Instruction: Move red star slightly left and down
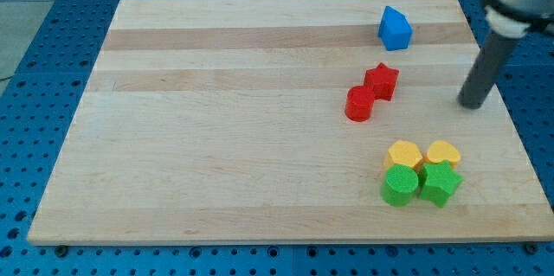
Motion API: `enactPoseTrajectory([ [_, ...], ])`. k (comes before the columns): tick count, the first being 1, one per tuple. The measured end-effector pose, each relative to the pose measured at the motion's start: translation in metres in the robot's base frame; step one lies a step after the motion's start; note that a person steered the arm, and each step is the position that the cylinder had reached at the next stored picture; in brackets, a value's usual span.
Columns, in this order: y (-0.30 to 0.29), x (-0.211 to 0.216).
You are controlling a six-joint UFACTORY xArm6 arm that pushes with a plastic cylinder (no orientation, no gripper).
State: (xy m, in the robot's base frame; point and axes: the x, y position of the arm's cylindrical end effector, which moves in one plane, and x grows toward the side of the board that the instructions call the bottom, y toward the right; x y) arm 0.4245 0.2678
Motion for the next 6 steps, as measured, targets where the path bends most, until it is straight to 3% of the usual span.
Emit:
enactPoseTrajectory([
  [1,0.012,-0.026],
  [2,-0.035,-0.029],
  [4,-0.185,-0.029],
  [6,-0.223,-0.029],
])
